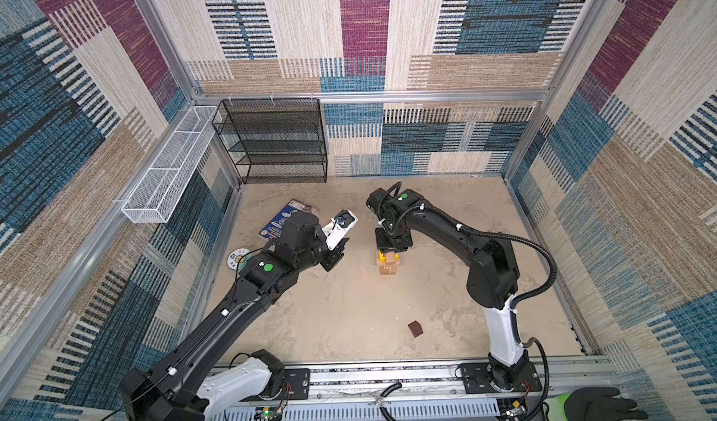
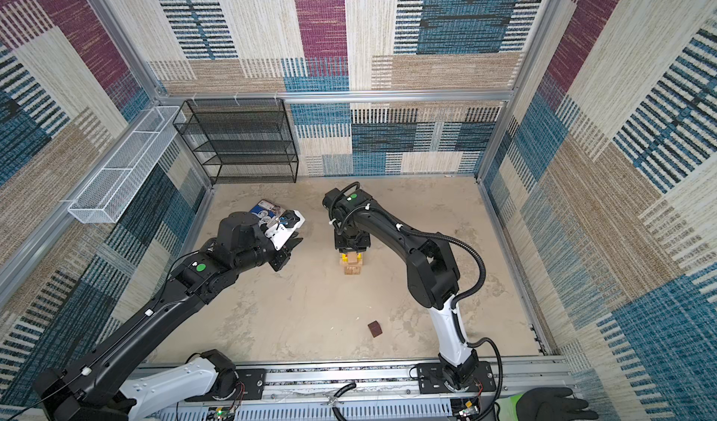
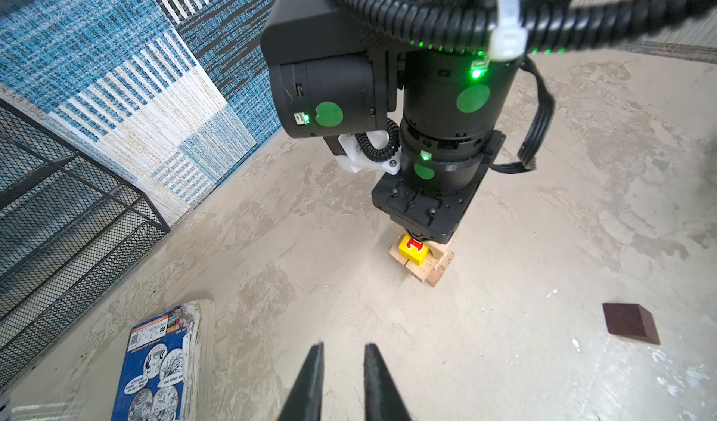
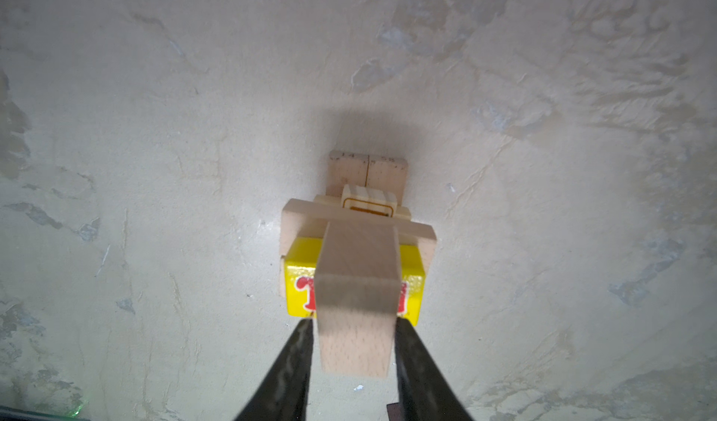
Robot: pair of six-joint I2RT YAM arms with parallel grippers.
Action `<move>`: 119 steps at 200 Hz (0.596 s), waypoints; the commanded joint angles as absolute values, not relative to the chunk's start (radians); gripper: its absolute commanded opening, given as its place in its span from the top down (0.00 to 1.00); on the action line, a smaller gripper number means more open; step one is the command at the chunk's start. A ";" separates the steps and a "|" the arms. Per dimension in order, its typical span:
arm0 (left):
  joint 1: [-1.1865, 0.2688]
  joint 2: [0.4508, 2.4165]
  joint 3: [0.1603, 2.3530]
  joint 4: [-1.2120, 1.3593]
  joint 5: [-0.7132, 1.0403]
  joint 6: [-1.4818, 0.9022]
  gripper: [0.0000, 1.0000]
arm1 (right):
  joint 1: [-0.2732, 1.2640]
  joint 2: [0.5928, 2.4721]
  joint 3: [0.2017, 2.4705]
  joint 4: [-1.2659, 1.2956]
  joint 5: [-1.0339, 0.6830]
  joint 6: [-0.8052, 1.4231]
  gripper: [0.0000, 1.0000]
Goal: Build the wood block tower
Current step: 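Lower the arch block onto the yellow T and E cubes with the right gripper, then open the right gripper and raise it off the arch block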
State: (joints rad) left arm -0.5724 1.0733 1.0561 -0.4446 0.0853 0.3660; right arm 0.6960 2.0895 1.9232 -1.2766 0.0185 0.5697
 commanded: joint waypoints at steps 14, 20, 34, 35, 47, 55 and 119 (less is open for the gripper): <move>-0.572 1.071 1.054 -0.413 0.086 0.365 0.77 | 0.696 2.097 1.931 -1.278 0.021 0.563 0.62; -0.572 1.071 1.054 -0.415 0.086 0.365 0.77 | 0.698 2.098 1.932 -1.277 0.023 0.563 0.62; -0.572 1.072 1.054 -0.415 0.086 0.365 0.77 | 0.697 2.098 1.932 -1.278 0.026 0.563 0.62; -0.572 1.072 1.055 -0.414 0.086 0.365 0.77 | 0.697 2.098 1.932 -1.279 0.027 0.563 0.62; -0.572 1.071 1.054 -0.414 0.086 0.364 0.77 | 0.696 2.100 1.931 -1.279 0.030 0.563 0.62; -0.572 1.071 1.053 -0.414 0.086 0.364 0.78 | 0.697 2.100 1.932 -1.279 0.030 0.563 0.62; -0.572 1.069 1.051 -0.412 0.078 0.367 0.78 | 0.696 2.091 1.943 -1.283 0.037 0.566 0.58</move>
State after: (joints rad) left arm -0.5724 1.0733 1.0554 -0.4438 0.0849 0.3660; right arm 0.6960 2.1006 1.9308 -1.2797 0.0200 0.5697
